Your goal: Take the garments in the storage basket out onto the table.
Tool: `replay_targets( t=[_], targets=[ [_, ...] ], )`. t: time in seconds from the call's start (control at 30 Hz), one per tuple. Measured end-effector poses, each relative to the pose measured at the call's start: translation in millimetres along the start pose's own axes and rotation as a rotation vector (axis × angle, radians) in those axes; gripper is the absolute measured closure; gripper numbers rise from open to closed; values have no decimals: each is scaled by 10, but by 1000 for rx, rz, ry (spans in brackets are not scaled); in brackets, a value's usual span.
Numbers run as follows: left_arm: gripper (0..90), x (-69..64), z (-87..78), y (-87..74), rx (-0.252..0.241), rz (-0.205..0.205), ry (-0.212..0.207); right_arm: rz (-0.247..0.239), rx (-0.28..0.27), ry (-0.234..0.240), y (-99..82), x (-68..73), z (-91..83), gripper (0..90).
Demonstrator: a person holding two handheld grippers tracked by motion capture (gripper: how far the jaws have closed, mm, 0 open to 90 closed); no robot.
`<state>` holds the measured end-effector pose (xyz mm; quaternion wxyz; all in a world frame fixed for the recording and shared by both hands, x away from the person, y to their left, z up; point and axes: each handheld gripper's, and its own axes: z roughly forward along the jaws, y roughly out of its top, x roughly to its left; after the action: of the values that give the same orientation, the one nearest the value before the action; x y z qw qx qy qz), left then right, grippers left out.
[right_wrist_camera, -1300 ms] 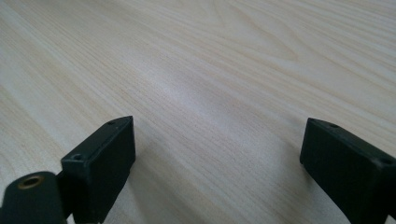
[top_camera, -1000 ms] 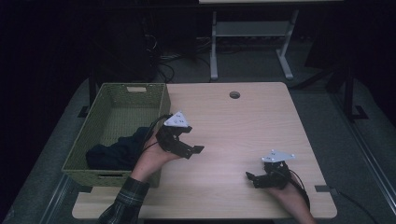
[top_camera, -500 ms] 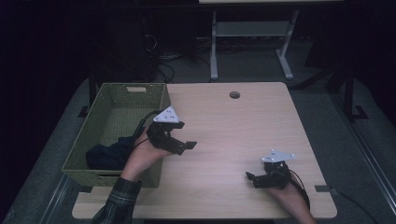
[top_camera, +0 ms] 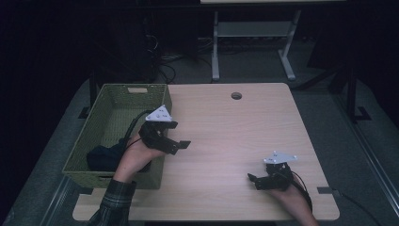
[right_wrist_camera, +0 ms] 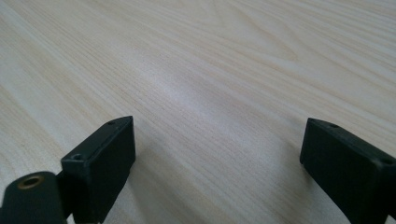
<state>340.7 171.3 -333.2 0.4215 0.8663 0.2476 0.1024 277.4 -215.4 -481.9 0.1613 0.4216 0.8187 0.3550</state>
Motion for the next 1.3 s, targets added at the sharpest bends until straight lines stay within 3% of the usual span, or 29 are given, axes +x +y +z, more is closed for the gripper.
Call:
replay_targets(
  t=[0.57, 1.3],
  targets=[
    [137, 196, -245, -147, -9, -63, 68, 0, 0, 0, 0, 0, 0, 101],
    [138, 426, -496, -354, 16, -126, 178, 1, 1, 0, 0, 0, 0, 101]
  ],
)
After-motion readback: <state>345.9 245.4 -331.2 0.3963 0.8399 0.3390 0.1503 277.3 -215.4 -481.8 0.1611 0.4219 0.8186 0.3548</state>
